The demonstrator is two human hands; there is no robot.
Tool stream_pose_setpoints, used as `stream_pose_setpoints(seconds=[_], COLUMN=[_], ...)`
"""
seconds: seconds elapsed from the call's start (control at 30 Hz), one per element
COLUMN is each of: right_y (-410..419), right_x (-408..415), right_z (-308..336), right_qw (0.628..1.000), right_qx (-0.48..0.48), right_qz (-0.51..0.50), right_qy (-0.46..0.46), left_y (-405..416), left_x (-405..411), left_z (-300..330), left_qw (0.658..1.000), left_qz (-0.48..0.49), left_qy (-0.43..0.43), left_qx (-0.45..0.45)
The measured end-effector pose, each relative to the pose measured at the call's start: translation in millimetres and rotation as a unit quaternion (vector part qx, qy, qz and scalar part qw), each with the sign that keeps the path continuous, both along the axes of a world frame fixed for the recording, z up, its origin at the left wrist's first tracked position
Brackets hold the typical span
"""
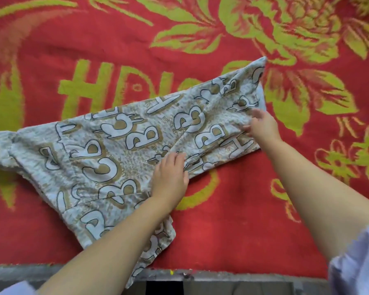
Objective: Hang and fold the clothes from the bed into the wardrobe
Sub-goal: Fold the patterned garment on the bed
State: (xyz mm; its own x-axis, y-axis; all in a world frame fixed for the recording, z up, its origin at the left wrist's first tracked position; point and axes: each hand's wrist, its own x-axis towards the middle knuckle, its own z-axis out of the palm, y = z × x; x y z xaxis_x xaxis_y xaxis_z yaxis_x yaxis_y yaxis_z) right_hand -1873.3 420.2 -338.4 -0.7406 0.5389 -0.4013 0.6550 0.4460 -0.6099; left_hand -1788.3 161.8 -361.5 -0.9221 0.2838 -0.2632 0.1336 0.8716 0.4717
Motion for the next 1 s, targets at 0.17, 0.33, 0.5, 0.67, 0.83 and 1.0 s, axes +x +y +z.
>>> stream_pose_setpoints(seconds=[0.17,0.33,0.5,0.67,0.83,1.0], right_y=[31.8,44.9,74.2,73.2,-13.6,-162.5], right_x=[-41.2,-39.3,6.9,46.9,76.9,147.2], right_z=[-19.4,-8.8,-8.0,-42.7,-16.3,-13.2], right_qw=[0.997,0.996,0.986,0.995,0.975,0.944], right_qx=[-0.002,0.072,0.157,0.057,0.202,-0.064], right_qz=[-0.004,-0.049,-0.040,-0.053,0.058,0.299], right_qy=[-0.073,0.013,0.032,-0.061,0.075,-0.126], left_y=[-0.8,-18.5,-18.5,-34.8,-90.0,-198.6], left_x=[-7.0,-4.8,21.4,31.5,42.5,77.1], left_z=[-23.6,-30.4,-41.1,-60.1,-22.9,-8.8], left_qw=[0.995,0.994,0.974,0.972,0.972,0.962], left_qz=[0.009,-0.006,-0.132,-0.194,-0.217,-0.263], left_qy=[-0.012,0.108,0.183,0.129,0.086,0.021], left_qx=[-0.094,0.020,0.012,-0.021,0.022,-0.067])
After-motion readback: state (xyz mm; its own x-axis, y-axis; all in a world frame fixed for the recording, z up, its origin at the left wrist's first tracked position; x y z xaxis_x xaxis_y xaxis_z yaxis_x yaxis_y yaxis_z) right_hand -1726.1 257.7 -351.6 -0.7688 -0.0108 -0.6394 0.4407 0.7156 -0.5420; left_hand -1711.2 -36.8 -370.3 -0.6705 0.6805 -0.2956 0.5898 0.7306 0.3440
